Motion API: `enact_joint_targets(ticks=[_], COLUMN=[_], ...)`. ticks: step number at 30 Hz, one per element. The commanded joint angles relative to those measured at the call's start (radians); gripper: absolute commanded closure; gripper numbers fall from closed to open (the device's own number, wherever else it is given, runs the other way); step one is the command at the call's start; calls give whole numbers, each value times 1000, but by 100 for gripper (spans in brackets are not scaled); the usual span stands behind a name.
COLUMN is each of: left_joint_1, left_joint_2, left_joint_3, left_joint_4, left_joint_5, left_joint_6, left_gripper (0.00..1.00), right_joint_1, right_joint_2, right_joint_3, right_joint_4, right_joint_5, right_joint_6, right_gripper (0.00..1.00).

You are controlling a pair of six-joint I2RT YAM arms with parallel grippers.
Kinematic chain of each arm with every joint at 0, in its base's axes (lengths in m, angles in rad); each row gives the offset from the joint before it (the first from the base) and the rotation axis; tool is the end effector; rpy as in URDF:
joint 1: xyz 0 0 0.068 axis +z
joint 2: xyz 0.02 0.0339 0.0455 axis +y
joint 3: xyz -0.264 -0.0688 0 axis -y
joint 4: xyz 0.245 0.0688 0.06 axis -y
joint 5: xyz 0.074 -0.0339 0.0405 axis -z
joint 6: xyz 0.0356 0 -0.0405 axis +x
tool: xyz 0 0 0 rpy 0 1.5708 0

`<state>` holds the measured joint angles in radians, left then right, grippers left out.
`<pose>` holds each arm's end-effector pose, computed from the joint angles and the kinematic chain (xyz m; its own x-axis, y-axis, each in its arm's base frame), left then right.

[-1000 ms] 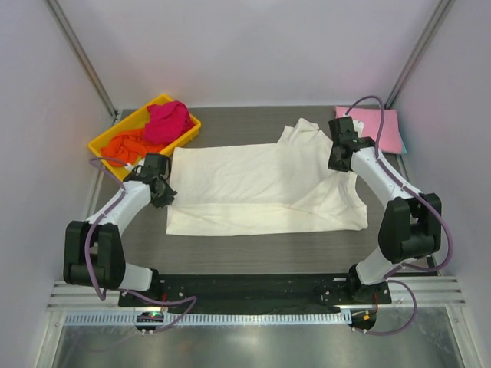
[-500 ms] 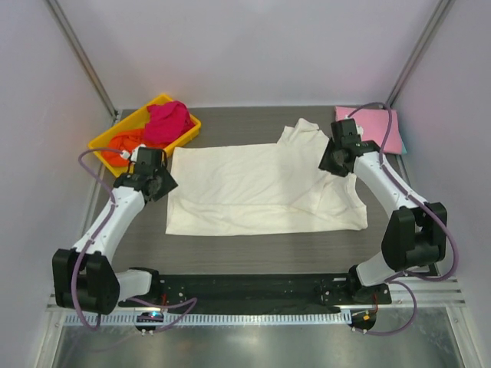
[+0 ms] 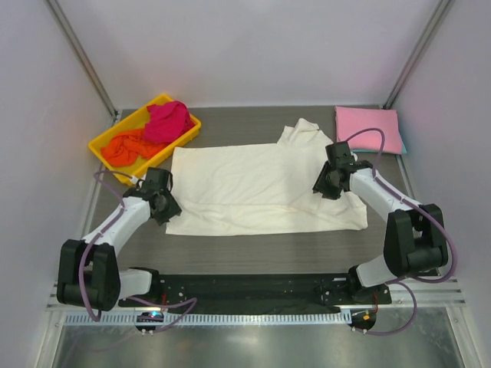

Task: Fold and stack the t-shirts
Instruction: Fold the tshirt

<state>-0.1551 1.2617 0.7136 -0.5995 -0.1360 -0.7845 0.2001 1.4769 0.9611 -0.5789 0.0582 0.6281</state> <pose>0.2230 -0.0300 0.1889 -0.7068 -0.5979 -0.3780 -0.5670 0.7984 -0.2026 0.2828 0.0552 0.2103 -0.8061 0.4351 -0.4012 0.3724 0.8998 0.2275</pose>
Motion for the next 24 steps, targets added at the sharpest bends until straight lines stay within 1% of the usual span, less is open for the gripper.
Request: enact_joint_targets(ticks=[1, 3, 9, 14, 15, 17, 18, 21, 24], left_joint_1=[-1, -1, -1, -1, -1, -1, -1, -1, -1], left_joint_2=[4, 1, -19, 4, 4, -2, -16, -35, -21], left_joint_3=[-25, -42, -77, -49, -40, -34, -32, -39, -49], left_joint_4=[-9, -13, -8, -32, -37, -36, -30, 6, 20], left_joint_5=[-71, -77, -94, -129, -134, -148, -152, -134, -74], left_joint_6=[-25, -35, -42, -38, -35, -32, -21, -2, 4], left_gripper=[58, 59, 58, 58, 56, 50, 50, 51, 53], right_joint_1=[2, 1, -2, -11, -13, -11, -13, -13, -13], right_joint_2=[-24, -30, -47, -56, -61, -72, -79, -99, -107], right_joint_3=[-19, -51, -119, -136, -139, -156, -163, -194, -214], right_joint_4=[53, 57, 97, 106, 108, 120, 134, 148, 168], right_joint_5=[52, 80, 74, 91, 94, 86, 83, 89, 80], right_joint_6=[5, 5, 2, -13, -16, -16, -16, -11, -13], right_gripper=[60, 62, 62, 62, 62, 62, 62, 61, 61])
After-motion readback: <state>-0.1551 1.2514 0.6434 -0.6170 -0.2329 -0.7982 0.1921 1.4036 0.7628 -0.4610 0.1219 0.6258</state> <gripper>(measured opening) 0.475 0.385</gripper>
